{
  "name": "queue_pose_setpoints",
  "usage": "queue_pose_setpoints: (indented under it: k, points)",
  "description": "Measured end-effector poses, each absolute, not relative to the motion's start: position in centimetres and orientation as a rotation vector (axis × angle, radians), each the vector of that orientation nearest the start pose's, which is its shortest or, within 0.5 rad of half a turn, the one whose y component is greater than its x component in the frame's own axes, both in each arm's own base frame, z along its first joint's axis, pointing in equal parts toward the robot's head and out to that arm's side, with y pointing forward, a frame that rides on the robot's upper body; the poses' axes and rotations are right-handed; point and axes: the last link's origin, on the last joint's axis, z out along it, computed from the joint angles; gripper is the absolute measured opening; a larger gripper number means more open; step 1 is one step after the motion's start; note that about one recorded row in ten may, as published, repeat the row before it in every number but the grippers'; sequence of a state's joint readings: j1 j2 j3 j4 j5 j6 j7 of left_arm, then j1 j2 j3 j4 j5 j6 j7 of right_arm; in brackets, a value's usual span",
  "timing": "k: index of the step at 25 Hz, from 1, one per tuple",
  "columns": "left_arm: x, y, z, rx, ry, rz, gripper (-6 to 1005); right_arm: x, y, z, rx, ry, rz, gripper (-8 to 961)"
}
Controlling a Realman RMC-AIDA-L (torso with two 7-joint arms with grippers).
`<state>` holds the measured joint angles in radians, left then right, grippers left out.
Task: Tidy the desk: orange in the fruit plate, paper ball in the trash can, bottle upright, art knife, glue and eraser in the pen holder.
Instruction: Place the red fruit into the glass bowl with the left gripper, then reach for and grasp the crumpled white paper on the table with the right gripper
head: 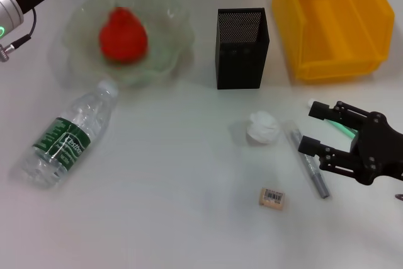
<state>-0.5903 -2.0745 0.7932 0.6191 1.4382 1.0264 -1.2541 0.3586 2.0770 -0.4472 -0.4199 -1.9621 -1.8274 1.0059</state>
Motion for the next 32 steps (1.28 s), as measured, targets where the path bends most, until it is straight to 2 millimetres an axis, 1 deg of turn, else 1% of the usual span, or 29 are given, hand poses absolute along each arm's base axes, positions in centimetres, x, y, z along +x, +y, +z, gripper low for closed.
queue_pose_setpoints:
  k: [2,3,4,5,6,7,8,9,10,11,12,13,14,16,18,20,21,22,23,24,26,27,28,29,31,32]
  points:
    - [-24.9,41.5,4.2,-2.078,-0.62,-0.871,463,29.7,24.5,-0.2,-2.544,0.533,1.122,742]
    - [-24.8,40.3,4.1,-2.134,-0.595,-0.915,516,29.7,24.5,-0.2,-2.544,0.533,1.122,742]
    - [-24.8,40.3,4.1,-2.134,-0.595,-0.915,570,29.7,24.5,0.0,-2.547,0.53,1.127,742]
    - [-24.7,39.6,4.1,-2.18,-0.565,-0.933,623,29.5,24.6,0.3,-2.557,0.526,1.135,742]
    - [-23.8,37.2,3.7,-2.35,-0.455,-0.982,656,29.4,24.7,0.8,-2.568,0.521,1.138,742]
    - [-23.5,36.1,3.6,-2.435,-0.402,-0.987,689,28.8,25.3,2.5,-2.614,0.523,1.131,742]
    - [-23.5,36.1,3.6,-2.435,-0.402,-0.987,723,28.4,25.7,3.8,-2.646,0.529,1.105,742]
    - [-23.2,34.7,3.4,-2.557,-0.333,-0.979,756,28.4,25.7,3.8,-2.646,0.529,1.105,742]
    - [-23.1,32.9,3.1,-2.709,-0.265,-0.943,789,27.0,26.5,6.6,-2.715,0.569,1.032,742]
    - [-23.1,32.3,3.0,-2.755,-0.248,-0.927,822,27.0,26.5,6.6,-2.715,0.569,1.032,742]
    - [-23.3,31.6,2.9,-2.821,-0.235,-0.896,825,24.8,27.5,9.4,-2.793,0.607,0.881,742]
    - [-23.5,30.9,2.7,-2.875,-0.234,-0.868,828,24.8,27.5,9.4,-2.793,0.607,0.881,742]
    - [-23.5,30.9,2.7,-2.875,-0.234,-0.868,831,23.6,27.9,10.5,-2.819,0.628,0.799,742]
    - [-23.9,30.4,2.6,-2.904,-0.251,-0.85,837,20.7,29.1,12.1,-2.857,0.644,0.54,742]
    - [-24.3,29.9,2.4,-2.907,-0.267,-0.846,836,18.0,30.1,12.5,-2.858,0.638,0.239,742]
    - [-24.5,29.7,2.3,-2.904,-0.276,-0.847,835,16.0,31.2,12.2,-2.817,0.615,-0.019,742]
    - [-24.6,29.6,2.3,-2.903,-0.282,-0.847,835,15.0,31.9,11.5,-2.791,0.621,-0.14,742]
    - [-24.8,29.5,2.3,-2.901,-0.287,-0.847,834,14.2,32.5,11.0,-2.768,0.616,-0.225,742]
    - [-24.8,29.5,2.2,-2.9,-0.291,-0.846,834,13.3,33.8,8.9,-2.749,0.631,-0.372,742]
    - [-24.9,29.4,2.2,-2.899,-0.293,-0.846,833,13.3,33.8,8.9,-2.749,0.631,-0.372,741]
    - [-25.0,29.4,2.1,-2.896,-0.302,-0.84,833,13.1,34.7,6.6,-2.754,0.639,-0.455,741]
    - [-25.2,29.3,2.1,-2.893,-0.308,-0.834,833,13.3,35.5,4.0,-2.775,0.628,-0.503,741]
    - [-25.3,29.2,2.0,-2.89,-0.313,-0.83,833,13.3,35.5,4.0,-2.775,0.628,-0.503,741]
    - [-25.4,29.2,2.0,-2.887,-0.314,-0.828,833,13.4,35.8,3.1,-2.783,0.621,-0.519,741]
    - [-25.6,29.2,1.9,-2.882,-0.322,-0.818,833,14.0,36.4,0.7,-2.799,0.617,-0.558,741]
    - [-25.8,29.1,1.8,-2.881,-0.326,-0.813,833,14.4,37.0,-0.9,-2.808,0.612,-0.558,741]
